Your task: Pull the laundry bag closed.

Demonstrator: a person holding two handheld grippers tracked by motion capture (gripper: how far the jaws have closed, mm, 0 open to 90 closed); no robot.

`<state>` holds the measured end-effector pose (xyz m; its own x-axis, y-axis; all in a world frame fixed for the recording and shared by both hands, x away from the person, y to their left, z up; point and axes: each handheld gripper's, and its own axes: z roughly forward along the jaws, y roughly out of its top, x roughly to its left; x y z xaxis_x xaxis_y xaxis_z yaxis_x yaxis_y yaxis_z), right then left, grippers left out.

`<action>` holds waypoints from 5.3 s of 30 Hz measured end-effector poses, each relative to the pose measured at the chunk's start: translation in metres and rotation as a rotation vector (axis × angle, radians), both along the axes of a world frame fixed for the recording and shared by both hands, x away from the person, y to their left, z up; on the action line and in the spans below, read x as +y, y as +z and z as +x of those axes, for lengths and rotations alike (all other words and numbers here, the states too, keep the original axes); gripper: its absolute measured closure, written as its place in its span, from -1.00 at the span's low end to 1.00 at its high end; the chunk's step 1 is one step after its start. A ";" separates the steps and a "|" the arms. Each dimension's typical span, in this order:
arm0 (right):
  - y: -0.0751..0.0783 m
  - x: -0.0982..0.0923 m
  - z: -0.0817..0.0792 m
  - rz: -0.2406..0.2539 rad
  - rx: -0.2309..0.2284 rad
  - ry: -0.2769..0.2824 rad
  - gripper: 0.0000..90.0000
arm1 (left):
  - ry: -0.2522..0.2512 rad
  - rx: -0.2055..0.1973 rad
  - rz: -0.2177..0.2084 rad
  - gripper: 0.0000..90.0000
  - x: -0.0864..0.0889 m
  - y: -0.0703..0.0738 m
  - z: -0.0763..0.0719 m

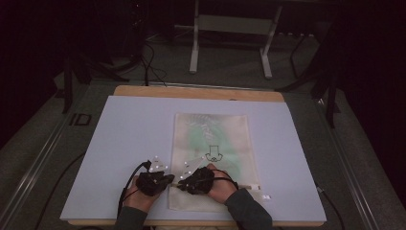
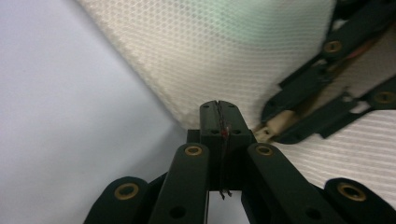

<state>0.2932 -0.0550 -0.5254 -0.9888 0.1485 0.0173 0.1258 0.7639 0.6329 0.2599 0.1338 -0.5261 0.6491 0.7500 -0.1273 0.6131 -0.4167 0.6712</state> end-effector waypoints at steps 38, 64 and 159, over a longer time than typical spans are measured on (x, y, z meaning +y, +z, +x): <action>0.008 -0.006 -0.008 -0.097 -0.075 0.040 0.84 | -0.009 0.012 0.007 0.99 -0.005 -0.003 -0.003; 0.012 -0.019 -0.011 -0.140 -0.089 0.045 0.84 | -0.008 0.014 0.010 0.99 -0.005 -0.002 -0.003; 0.020 -0.069 -0.016 -0.173 -0.090 0.011 0.84 | 0.001 0.021 0.013 0.99 -0.005 -0.002 -0.004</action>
<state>0.2771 -0.1240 -0.5055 -0.9868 0.1304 -0.0959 0.0656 0.8635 0.5000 0.2562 0.1284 -0.5279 0.6458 0.7522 -0.1311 0.6271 -0.4246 0.6531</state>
